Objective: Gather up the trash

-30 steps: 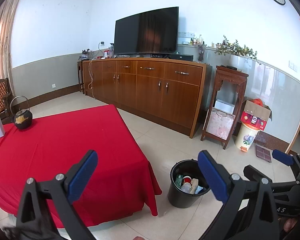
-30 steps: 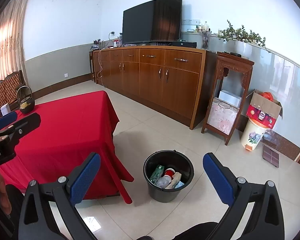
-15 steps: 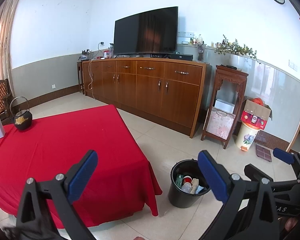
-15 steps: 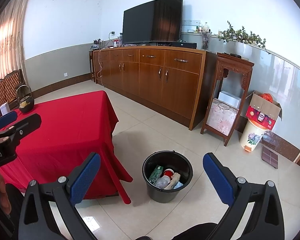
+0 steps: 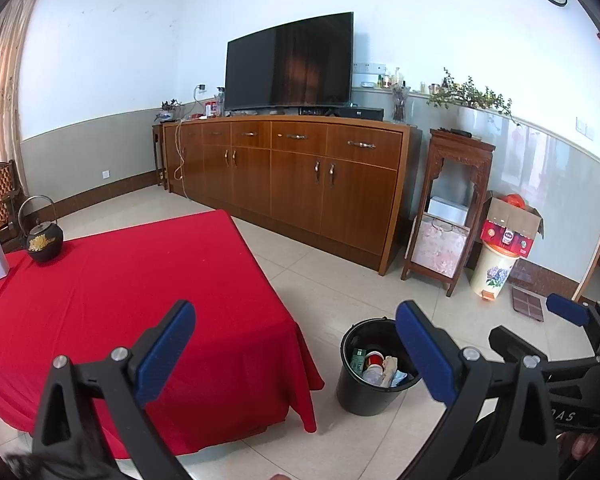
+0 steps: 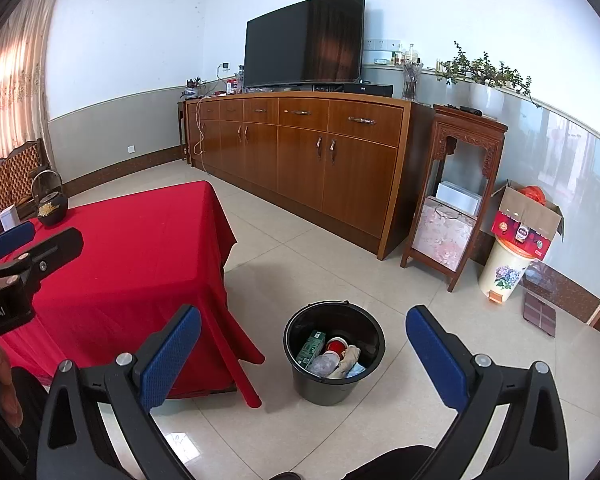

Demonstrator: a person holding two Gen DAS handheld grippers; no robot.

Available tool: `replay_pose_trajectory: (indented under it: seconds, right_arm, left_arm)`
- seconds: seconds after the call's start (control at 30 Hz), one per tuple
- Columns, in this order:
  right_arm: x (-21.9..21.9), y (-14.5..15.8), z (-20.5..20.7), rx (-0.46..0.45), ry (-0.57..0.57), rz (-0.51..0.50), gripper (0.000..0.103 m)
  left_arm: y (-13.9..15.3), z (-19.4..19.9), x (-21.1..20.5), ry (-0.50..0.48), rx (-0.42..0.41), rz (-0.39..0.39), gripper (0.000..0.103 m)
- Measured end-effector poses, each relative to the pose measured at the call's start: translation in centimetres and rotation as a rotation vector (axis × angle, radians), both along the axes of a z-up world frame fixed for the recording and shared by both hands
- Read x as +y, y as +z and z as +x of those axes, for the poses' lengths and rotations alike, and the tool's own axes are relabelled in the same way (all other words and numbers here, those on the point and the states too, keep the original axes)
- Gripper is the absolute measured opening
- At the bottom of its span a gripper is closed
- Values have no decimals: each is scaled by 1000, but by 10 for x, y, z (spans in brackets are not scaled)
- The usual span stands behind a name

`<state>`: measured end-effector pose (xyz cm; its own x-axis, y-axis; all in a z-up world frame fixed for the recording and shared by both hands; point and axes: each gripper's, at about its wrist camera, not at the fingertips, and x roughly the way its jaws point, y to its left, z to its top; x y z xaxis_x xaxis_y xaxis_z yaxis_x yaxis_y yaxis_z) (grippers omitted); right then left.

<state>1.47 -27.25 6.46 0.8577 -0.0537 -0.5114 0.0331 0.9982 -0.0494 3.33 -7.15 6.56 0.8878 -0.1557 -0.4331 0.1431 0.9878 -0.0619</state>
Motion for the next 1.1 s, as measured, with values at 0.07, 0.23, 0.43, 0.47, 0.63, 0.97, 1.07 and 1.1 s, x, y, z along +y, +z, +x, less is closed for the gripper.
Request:
replay_pose_trajectory:
  seconds: [0.07,0.23,0.43,0.47,0.63,0.97,1.07,1.1]
  right_arm:
    - [0,0,0,-1,1,-1,103]
    - [-1,0,0,5,-2,1,103]
    - [-2,0,0,8,-2,1,103]
    - [-2,0,0,8,-3,2,103]
    - [-4,1,-1,5,-5,4,103]
    - [-3,-1,-3,4,-5,1,103]
    - [-3,-1,-2,4,-6,2,103]
    - [-3,-1,-3,3,-6,2,103]
  left_arm:
    - [0,0,0,0,0,2,101]
    - [-1,1,2,-1,10,5,101]
    - [-1,2,2,-4,12,6,101]
    - [-1,3,2,-5,12,7,101]
    - [1,3,4,-9,15,9,101]
    - [1,4,4,-9,16,10,101]
    - [0,4,3,-11,18,12,101]
    - [0,4,3,-10,19,13,101]
